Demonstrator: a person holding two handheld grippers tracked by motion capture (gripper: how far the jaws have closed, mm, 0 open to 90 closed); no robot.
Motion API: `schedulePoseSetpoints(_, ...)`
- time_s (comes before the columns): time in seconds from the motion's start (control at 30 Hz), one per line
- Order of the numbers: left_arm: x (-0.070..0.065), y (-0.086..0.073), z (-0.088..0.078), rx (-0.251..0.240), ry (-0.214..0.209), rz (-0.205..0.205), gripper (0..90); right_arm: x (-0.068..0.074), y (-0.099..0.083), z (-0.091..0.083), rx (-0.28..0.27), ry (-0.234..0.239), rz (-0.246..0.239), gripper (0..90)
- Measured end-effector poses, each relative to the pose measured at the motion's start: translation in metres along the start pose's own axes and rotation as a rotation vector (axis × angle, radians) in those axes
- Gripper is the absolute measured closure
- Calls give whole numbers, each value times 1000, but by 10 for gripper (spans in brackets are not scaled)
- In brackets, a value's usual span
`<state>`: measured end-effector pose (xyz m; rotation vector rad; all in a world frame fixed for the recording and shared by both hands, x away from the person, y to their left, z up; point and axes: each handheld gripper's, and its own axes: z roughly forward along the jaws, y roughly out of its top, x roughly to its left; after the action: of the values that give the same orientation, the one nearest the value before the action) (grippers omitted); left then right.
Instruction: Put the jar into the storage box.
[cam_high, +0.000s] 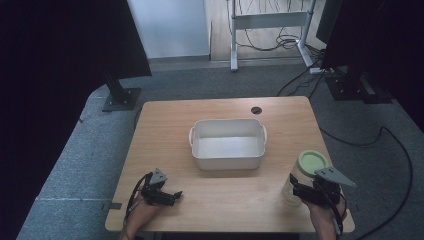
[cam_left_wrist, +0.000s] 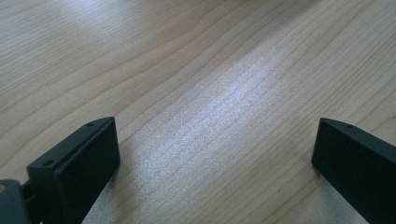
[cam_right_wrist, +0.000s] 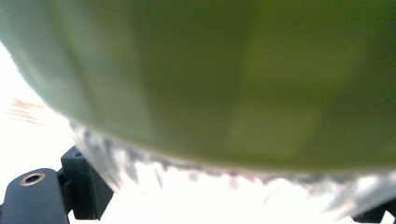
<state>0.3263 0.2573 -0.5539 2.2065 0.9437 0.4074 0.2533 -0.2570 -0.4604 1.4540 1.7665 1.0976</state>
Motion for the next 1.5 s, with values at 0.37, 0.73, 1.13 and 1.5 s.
schedulePoseSetpoints(0.37,0,0,0,-1,0,0,8,19,33,5,-6,16,-44,106)
schedulePoseSetpoints(0.73,0,0,0,-1,0,-1,8,44,69,20,-26,59,-60,106)
schedulePoseSetpoints(1.13,0,0,0,-2,0,-1,8,58,100,29,-34,99,-74,106)
schedulePoseSetpoints(1.5,0,0,0,-1,0,-1,8,69,125,37,-36,113,-94,106)
